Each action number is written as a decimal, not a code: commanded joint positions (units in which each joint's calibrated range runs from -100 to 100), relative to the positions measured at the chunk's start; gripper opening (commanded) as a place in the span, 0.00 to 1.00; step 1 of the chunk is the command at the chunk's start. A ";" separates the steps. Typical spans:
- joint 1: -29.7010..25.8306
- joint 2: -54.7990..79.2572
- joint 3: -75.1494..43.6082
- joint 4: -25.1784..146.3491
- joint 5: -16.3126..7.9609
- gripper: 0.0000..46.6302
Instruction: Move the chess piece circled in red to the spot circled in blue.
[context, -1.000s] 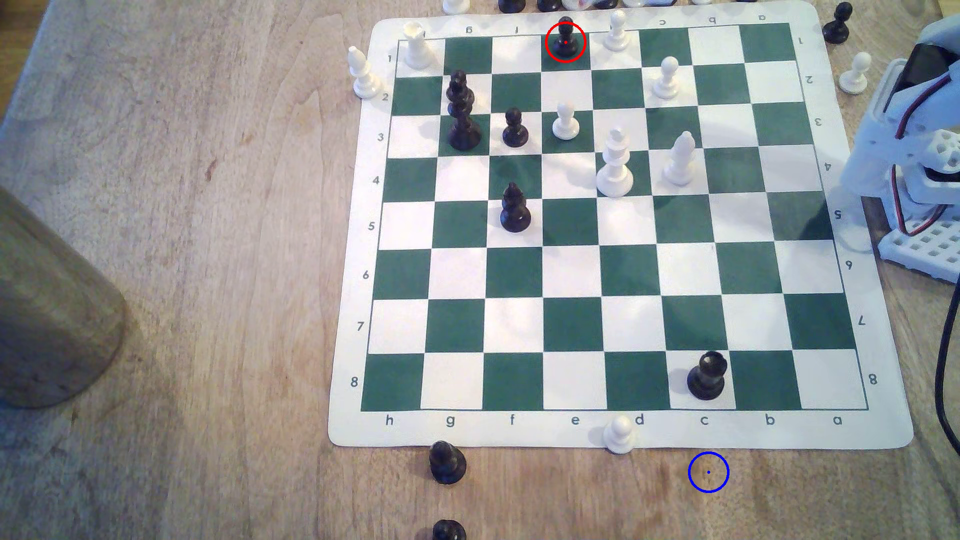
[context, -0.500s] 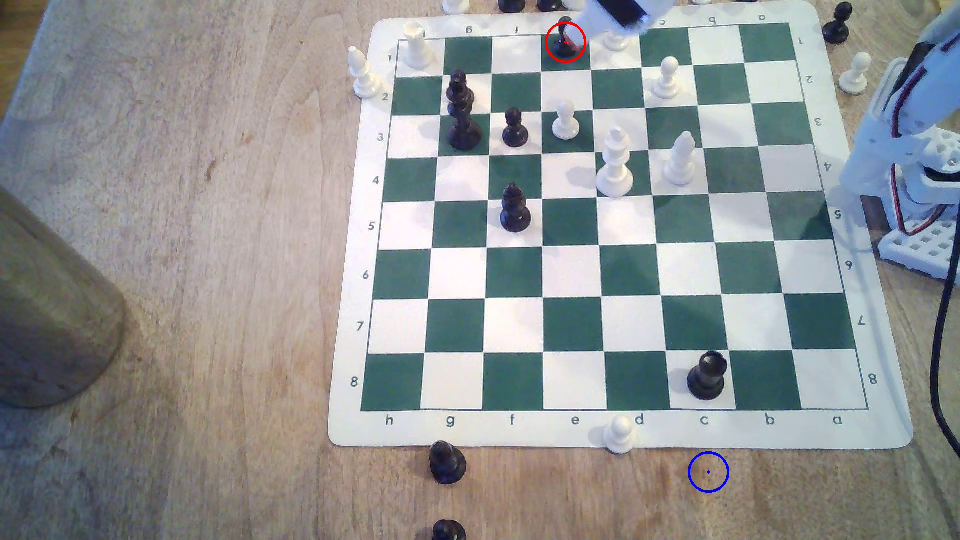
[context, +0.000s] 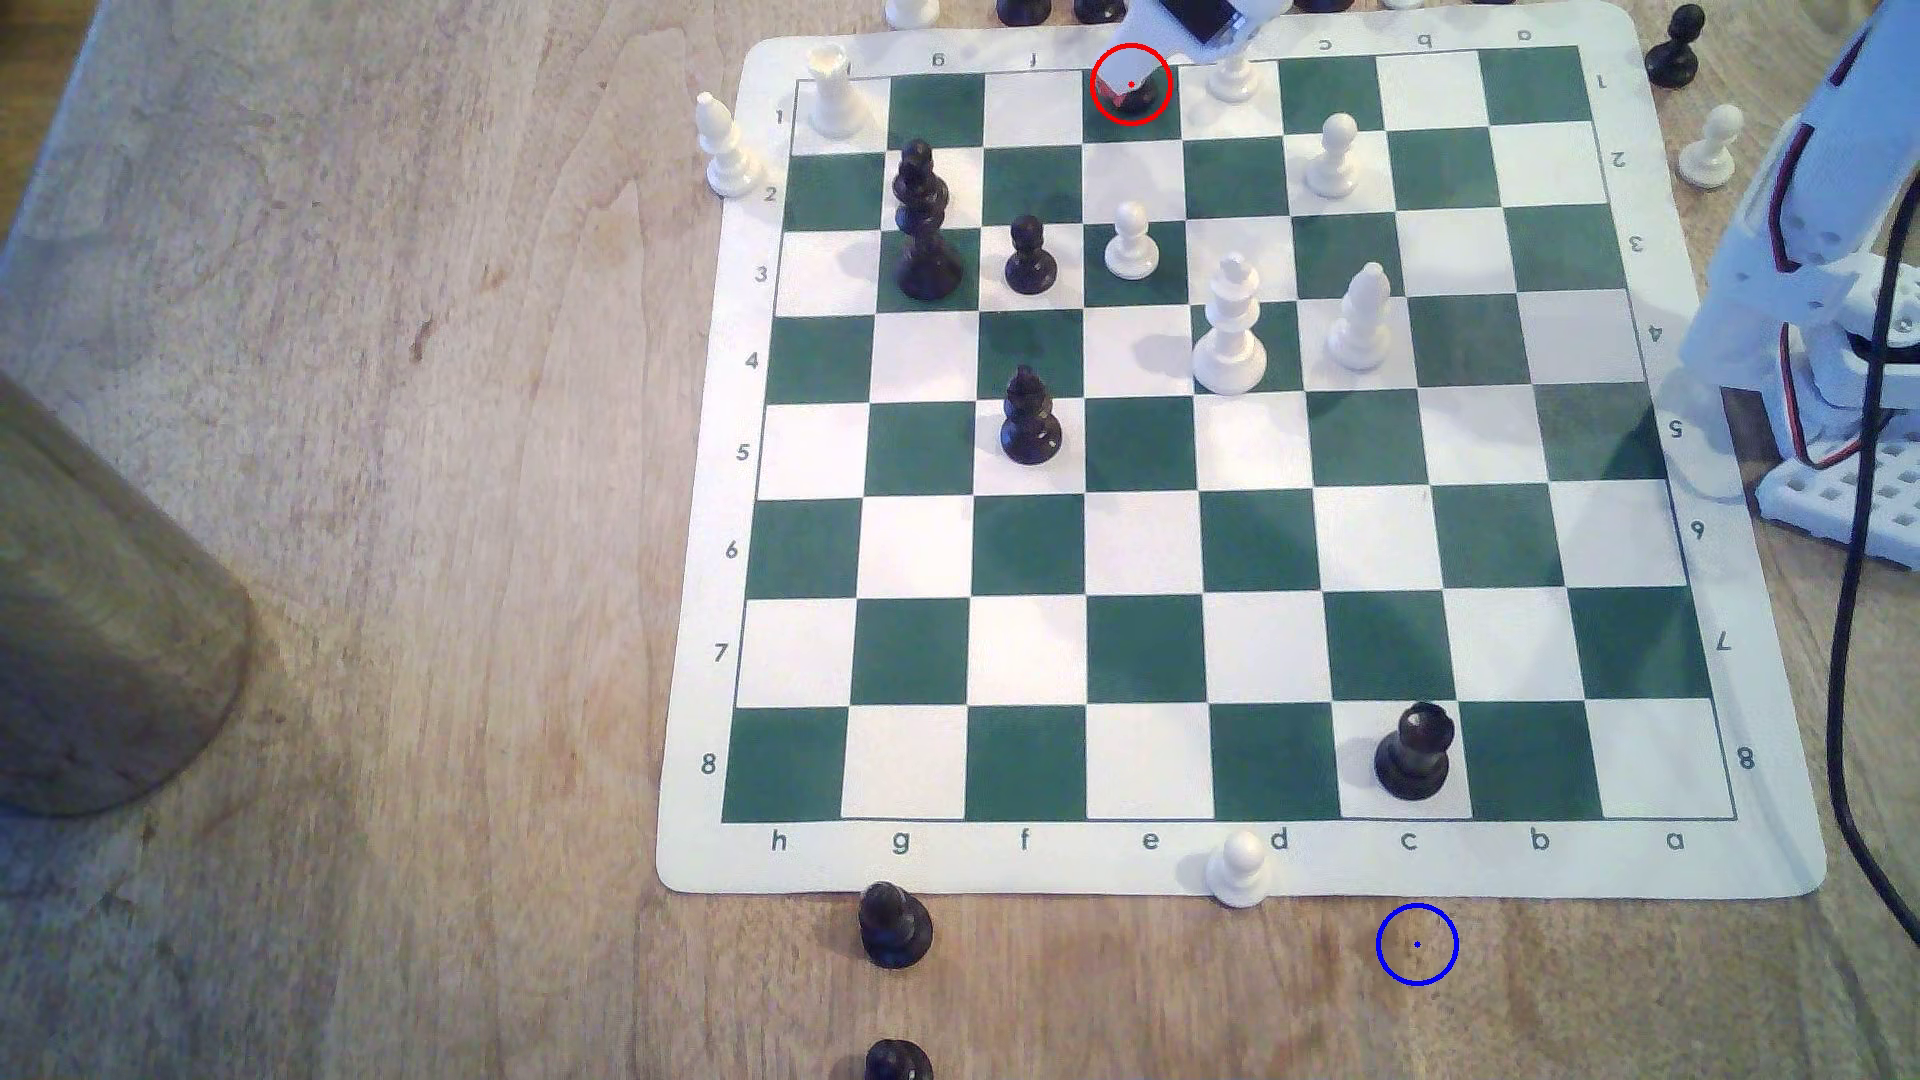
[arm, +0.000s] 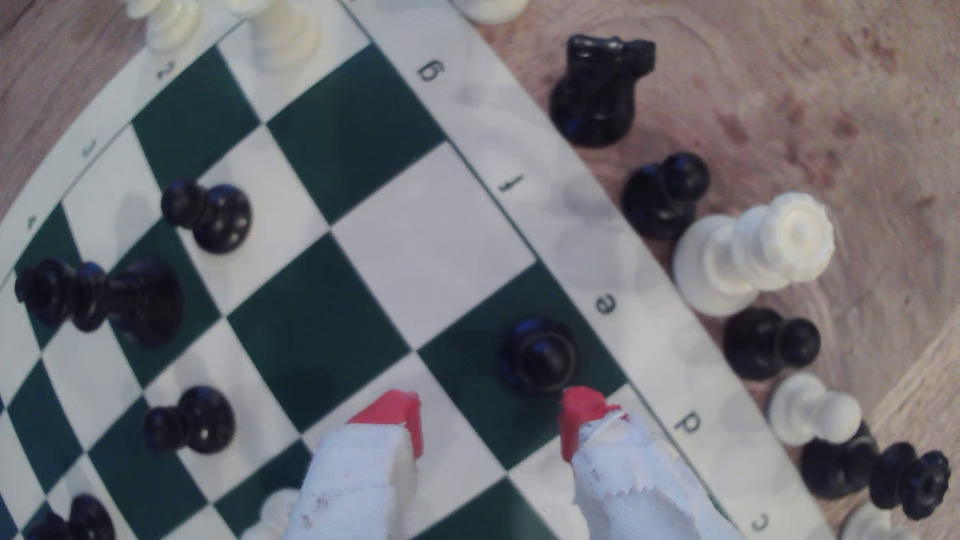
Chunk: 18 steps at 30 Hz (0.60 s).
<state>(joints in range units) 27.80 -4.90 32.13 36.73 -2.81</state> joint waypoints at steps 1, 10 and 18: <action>0.71 0.57 -5.93 -0.86 0.44 0.31; 1.41 5.58 -7.83 -1.76 1.03 0.31; 1.65 9.74 -10.64 -5.12 0.63 0.30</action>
<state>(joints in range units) 29.06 5.07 27.61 33.39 -1.93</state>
